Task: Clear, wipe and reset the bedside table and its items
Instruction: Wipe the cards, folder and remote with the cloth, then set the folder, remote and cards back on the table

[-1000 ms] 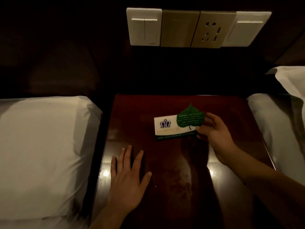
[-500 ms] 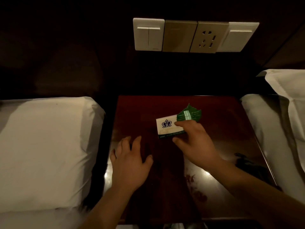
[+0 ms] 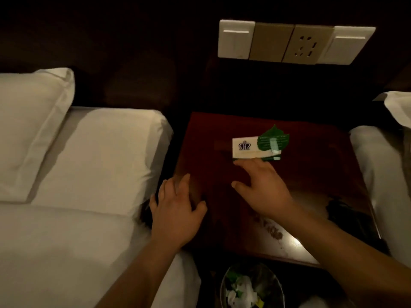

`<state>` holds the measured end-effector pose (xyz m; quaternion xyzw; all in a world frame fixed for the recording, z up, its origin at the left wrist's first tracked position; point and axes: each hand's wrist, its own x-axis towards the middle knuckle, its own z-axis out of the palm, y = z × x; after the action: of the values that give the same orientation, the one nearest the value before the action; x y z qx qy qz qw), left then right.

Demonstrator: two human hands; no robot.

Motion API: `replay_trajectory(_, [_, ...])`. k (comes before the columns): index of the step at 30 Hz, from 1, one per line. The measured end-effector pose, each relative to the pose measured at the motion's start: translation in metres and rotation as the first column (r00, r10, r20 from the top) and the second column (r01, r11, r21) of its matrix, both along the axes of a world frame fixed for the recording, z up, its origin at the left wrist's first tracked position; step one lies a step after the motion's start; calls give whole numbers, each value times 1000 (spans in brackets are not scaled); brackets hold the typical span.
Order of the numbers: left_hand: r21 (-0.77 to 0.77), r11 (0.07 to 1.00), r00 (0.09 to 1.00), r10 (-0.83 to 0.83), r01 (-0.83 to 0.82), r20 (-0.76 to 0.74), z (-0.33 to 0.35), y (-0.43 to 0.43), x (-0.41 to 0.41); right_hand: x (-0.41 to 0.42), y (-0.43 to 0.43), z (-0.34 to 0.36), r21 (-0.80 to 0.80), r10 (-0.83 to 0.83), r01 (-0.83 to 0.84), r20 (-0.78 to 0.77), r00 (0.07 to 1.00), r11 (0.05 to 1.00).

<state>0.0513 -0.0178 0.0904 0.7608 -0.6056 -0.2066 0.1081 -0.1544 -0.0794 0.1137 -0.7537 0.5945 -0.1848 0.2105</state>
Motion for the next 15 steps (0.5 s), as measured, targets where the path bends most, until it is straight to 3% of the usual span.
replay_trajectory(8, [-32,992,986,125,-122,110,23,102,9,21,57,28,87,244,-244,8,970,966])
replay_trajectory(15, [35,965,948,248,-260,201,22,185,49,78,108,26,133,420,-420,30,907,898])
